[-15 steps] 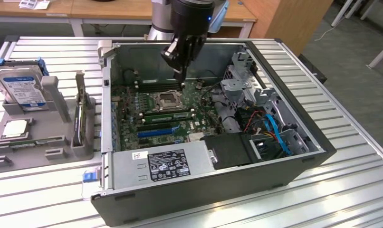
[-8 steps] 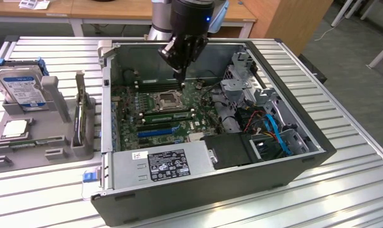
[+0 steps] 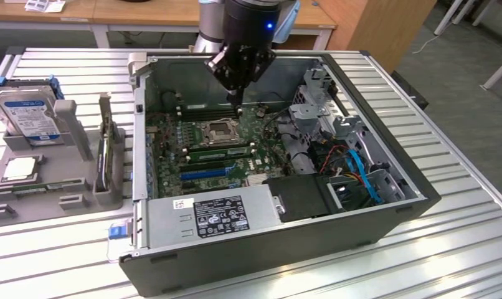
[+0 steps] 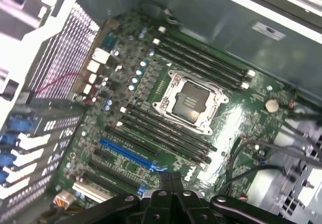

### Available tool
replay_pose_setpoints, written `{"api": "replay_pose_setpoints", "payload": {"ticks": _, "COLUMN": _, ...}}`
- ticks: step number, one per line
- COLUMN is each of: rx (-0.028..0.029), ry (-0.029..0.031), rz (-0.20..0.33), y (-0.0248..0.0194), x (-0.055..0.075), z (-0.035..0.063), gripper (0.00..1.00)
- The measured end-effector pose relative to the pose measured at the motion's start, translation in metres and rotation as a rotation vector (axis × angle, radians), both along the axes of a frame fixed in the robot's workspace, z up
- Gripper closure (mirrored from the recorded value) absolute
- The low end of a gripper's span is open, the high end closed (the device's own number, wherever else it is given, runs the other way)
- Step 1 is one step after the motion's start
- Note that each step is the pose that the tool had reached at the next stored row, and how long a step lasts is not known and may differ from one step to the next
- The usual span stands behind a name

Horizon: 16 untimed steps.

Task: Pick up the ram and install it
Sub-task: 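Press down the ram until it locks into place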

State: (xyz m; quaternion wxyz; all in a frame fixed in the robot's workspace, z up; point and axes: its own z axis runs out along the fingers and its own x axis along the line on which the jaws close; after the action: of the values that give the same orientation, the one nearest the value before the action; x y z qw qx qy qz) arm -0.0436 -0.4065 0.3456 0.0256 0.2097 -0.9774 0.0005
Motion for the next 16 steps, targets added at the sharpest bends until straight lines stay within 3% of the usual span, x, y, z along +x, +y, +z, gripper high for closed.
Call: {"api": "replay_pose_setpoints", "payload": {"ticks": 16, "rx": 0.0000, "ry": 0.0000, "rz": -0.291, "y": 0.0000, "x": 0.0000, "z": 0.0000, "gripper": 0.89}}
